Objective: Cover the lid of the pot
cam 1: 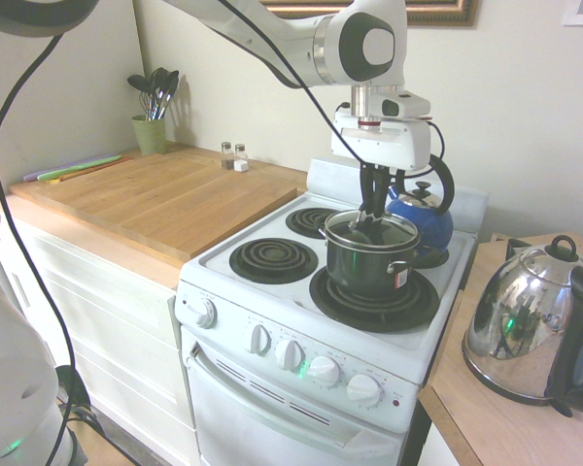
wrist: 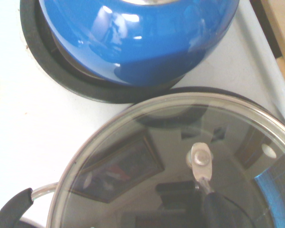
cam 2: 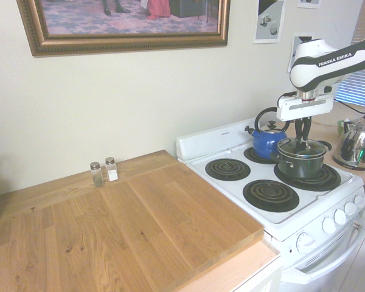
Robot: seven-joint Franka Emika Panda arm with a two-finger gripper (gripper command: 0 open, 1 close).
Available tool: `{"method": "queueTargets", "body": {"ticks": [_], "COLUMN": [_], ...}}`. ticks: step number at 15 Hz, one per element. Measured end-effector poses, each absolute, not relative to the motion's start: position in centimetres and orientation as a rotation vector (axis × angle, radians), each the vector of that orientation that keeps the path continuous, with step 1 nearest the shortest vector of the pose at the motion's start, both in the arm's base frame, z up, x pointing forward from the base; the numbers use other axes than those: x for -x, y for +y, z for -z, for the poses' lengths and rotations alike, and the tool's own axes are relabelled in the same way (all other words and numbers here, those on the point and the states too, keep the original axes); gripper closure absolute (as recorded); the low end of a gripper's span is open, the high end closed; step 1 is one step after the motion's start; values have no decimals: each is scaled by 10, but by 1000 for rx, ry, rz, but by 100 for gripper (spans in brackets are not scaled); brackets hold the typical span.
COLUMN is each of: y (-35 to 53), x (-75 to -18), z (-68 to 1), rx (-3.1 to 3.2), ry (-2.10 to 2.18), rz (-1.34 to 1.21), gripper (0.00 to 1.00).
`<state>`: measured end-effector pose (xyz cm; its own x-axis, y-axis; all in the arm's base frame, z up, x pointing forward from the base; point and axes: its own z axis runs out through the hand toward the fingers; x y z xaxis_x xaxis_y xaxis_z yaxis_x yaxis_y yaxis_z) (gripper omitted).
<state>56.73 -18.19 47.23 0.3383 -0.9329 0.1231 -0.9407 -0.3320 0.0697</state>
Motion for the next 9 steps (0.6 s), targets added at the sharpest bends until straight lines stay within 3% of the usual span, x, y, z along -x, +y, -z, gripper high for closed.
{"method": "queueTargets", "body": {"ticks": [9], "y": [-181], "x": [-567], "z": [-466], "rx": [-2450], "ry": [-1696], "rz": [-70], "gripper": [100]}}
